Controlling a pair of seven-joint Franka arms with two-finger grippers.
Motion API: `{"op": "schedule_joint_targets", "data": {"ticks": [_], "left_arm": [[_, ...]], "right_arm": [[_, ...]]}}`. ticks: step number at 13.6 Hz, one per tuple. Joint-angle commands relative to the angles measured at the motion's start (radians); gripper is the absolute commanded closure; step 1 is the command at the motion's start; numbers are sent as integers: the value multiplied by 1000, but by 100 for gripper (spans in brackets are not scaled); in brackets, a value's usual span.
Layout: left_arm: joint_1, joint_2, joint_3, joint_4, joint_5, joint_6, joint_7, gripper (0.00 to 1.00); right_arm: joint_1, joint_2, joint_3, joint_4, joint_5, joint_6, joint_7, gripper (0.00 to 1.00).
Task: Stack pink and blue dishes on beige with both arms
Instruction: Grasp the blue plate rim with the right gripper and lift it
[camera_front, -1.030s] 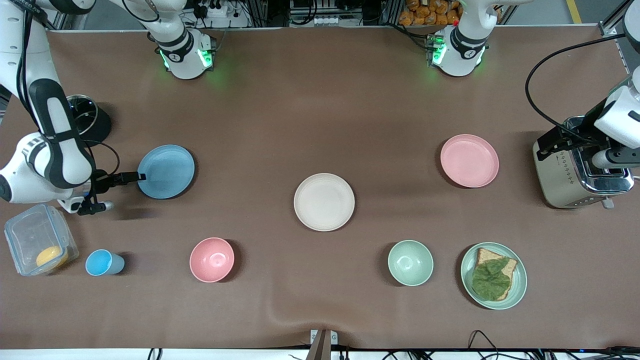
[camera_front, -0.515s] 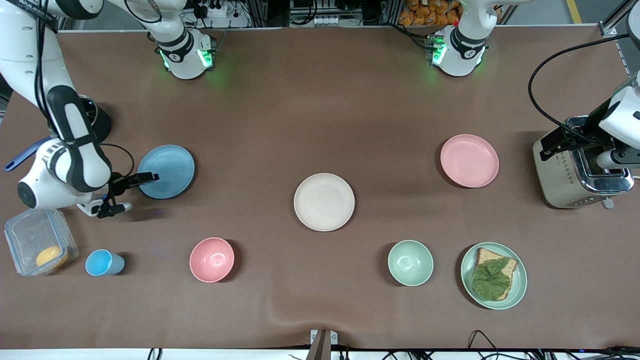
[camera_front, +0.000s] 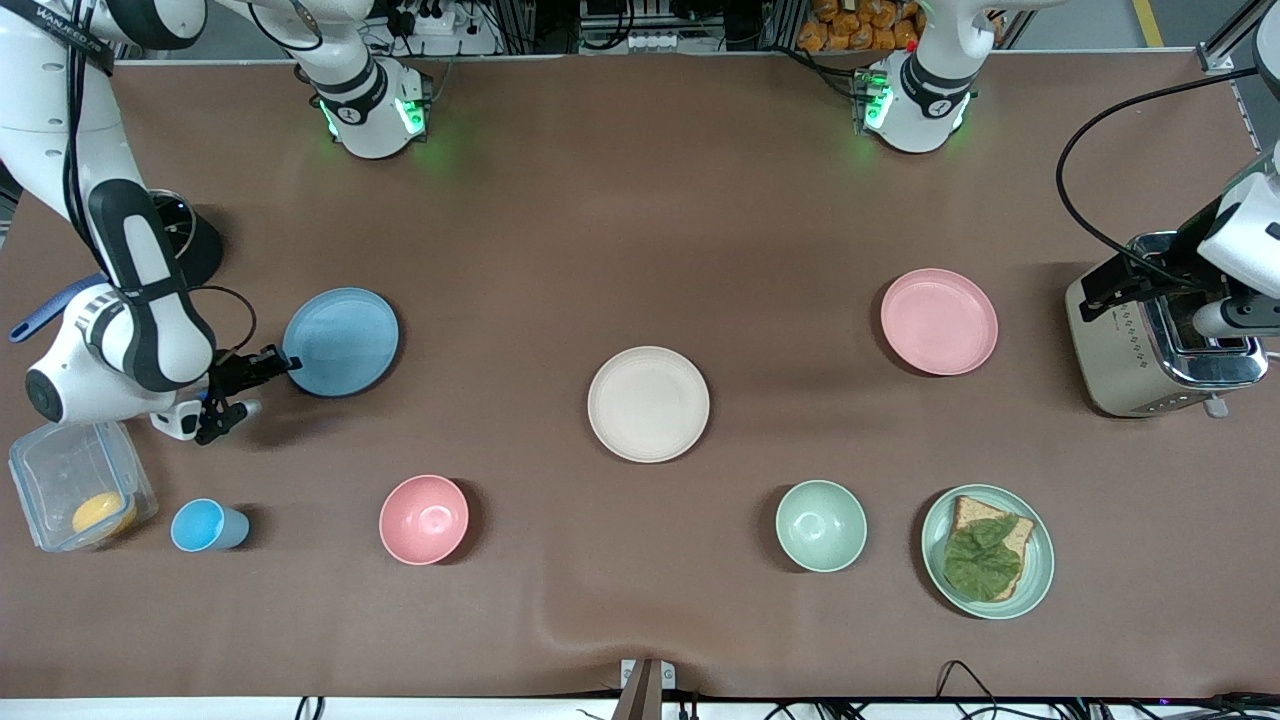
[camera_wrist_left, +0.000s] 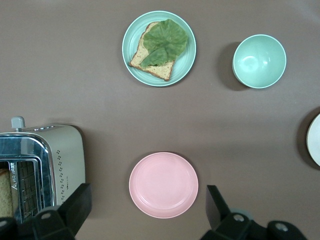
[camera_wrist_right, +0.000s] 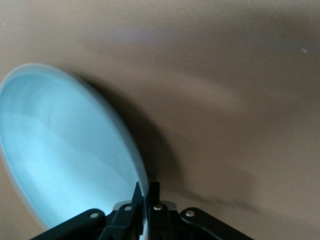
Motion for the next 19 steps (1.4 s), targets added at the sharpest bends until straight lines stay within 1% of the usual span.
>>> {"op": "schedule_joint_targets", "data": {"ticks": [1,3,4,6,8,10,12,14,15,17,19], "left_arm": [[3,5,-3,15,23,-18,16,0],[3,5,-3,17,23,-16,16,0],[3,5,-3,15,23,-18,16,0],[3,5,-3,15,23,-16,16,0],[3,5,-3,17,23,-16,16,0],[5,5,-3,15,23,-16,16,0],[3,5,-3,17,23,-16,16,0],[3,5,-3,17,23,-16,16,0],[3,5,-3,17,23,-18,16,0],[3,5,-3,17,23,-18,16,0],[3,5,-3,17,23,-18,16,0]], "right_arm": [[-6,16,5,73,14,-82,-8,100],[-6,11,5,88,14,-107,-5,100],[-8,11,5,120,14,-144,-5,100],[-9,10,3,203,16,-263,-4,100],[-11,8,-1,319,10,-421,27,100],[-17,-1,-1,404,7,-553,53,100],[-28,-6,-1,487,4,-650,62,100],[-32,-15,-1,521,10,-687,52,100],[-40,-19,8,525,13,-688,59,100],[-28,-58,5,535,10,-688,61,100],[-25,-64,8,535,14,-690,71,100]]}}
